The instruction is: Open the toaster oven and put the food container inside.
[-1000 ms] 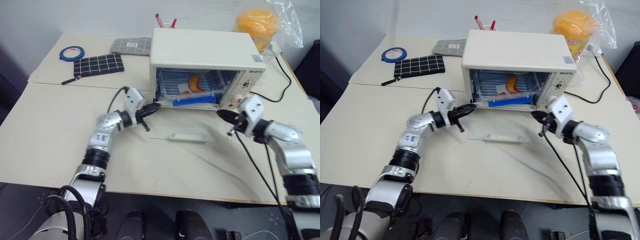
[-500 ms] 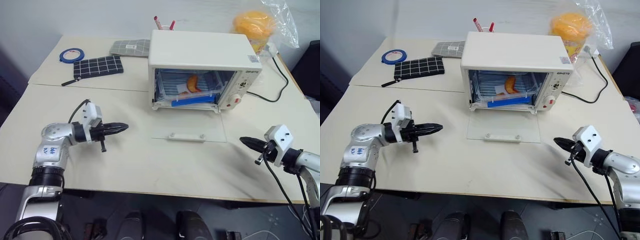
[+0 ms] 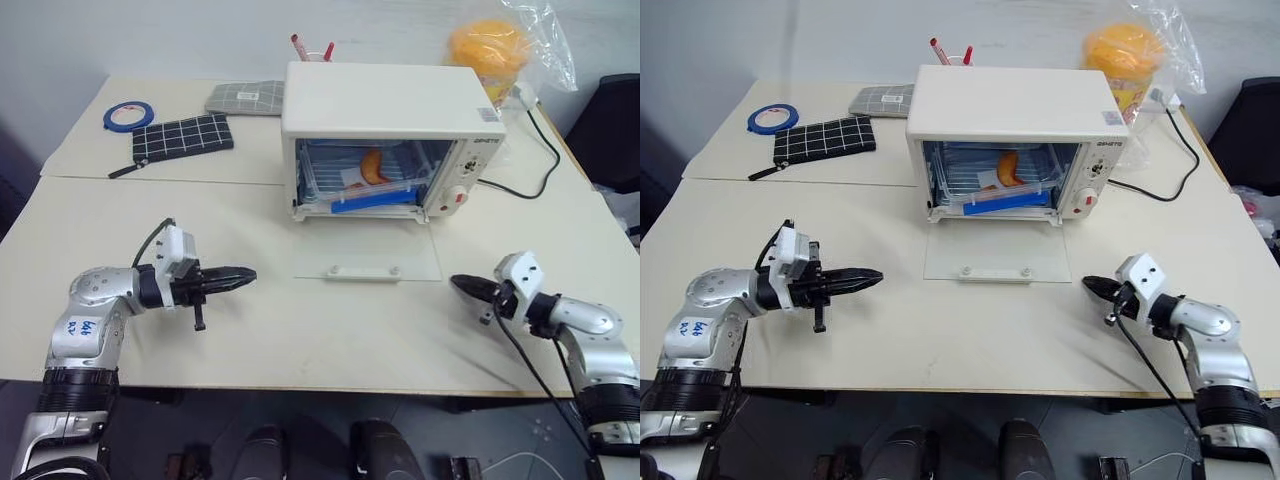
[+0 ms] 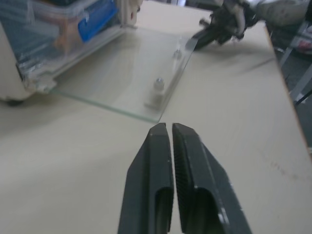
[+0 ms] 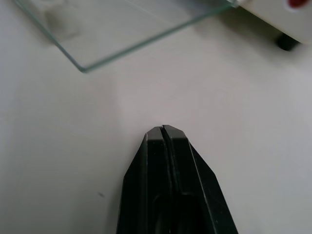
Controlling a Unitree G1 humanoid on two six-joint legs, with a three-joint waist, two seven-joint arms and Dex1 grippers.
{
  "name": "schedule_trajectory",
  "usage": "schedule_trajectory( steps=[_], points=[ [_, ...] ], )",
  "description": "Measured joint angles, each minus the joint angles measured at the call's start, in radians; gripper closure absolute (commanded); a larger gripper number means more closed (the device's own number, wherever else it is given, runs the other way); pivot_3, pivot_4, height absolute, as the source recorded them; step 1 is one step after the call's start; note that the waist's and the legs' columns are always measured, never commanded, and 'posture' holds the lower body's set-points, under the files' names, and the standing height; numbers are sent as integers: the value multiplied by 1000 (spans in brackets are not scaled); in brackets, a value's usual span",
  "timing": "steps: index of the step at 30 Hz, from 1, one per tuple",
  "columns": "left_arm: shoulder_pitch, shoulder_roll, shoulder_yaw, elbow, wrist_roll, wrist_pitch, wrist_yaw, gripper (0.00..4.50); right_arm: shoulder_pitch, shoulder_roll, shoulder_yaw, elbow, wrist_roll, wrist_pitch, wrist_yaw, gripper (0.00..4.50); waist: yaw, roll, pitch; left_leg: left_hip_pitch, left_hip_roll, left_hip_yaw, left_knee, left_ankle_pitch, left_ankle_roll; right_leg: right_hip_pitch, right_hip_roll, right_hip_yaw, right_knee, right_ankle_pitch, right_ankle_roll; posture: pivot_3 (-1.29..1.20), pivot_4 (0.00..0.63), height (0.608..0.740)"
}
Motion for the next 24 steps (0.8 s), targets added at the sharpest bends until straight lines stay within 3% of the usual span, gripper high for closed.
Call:
schedule_trajectory(
  steps=[5, 12, 21, 24],
  points=[
    [7, 0, 14, -78, -59, 92, 49, 2034, 9, 22, -10, -136, 99, 90, 32, 4500, 5, 7, 4, -1, -2, 0, 0, 0, 0, 0, 0, 0, 1, 0, 0, 0, 150, 740],
    [3, -28, 47, -96, -93, 133, 133, 9, -47, 31, -105, -287, 233, 216, -64, 4500, 6, 7, 4, -1, -2, 0, 0, 0, 0, 0, 0, 0, 0, 0, 0, 0, 150, 740],
    [-71, -84, 53, -60, -92, 109, 209, 9, -316, 97, -100, -180, 238, 258, -174, 4500, 4, 7, 4, -1, -2, 1, -1, 0, 0, -2, 1, 0, 0, 0, 0, 0, 150, 740],
    [-72, -86, 52, -49, -89, 109, 213, 9, -332, 98, -84, -114, 208, 250, -164, 4500, 6, 7, 4, -2, -2, 1, -1, 0, 0, -2, 1, 0, -1, 0, 0, 0, 150, 740]
  ],
)
